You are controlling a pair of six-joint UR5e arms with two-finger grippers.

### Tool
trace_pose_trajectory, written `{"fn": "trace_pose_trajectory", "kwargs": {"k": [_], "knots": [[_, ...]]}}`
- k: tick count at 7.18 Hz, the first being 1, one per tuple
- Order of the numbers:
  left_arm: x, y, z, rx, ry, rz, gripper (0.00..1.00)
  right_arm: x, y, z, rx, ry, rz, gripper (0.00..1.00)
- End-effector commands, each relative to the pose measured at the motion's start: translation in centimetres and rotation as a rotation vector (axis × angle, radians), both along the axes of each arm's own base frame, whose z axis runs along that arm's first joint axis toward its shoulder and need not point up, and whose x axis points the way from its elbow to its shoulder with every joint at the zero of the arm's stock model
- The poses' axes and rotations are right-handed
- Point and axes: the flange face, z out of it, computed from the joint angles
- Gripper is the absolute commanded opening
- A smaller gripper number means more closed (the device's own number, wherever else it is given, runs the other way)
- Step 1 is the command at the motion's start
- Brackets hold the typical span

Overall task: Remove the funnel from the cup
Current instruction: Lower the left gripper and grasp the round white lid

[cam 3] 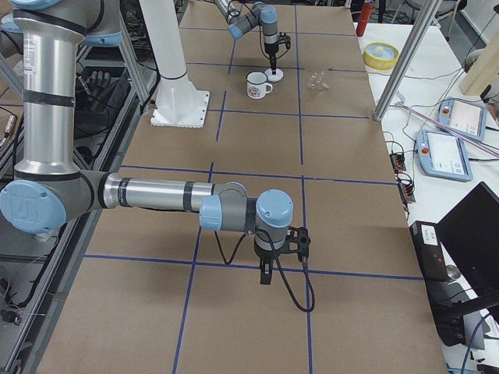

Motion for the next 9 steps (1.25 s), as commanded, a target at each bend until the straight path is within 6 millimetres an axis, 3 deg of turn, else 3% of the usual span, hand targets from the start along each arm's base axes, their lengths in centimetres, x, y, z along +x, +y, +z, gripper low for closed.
{"fn": "trace_pose_trajectory", "kwargs": {"k": [1, 9], "knots": [[-0.21, 0.11, 0.45, 0.018, -0.011, 0.022, 0.61, 0.00, 0.00, 0.00, 0.000, 0.000, 0.000, 1.00], [-1.00, -0.54, 0.32, 0.045, -0.015, 0.035, 0.57, 0.00, 0.00, 0.00, 0.000, 0.000, 0.000, 1.00]]}}
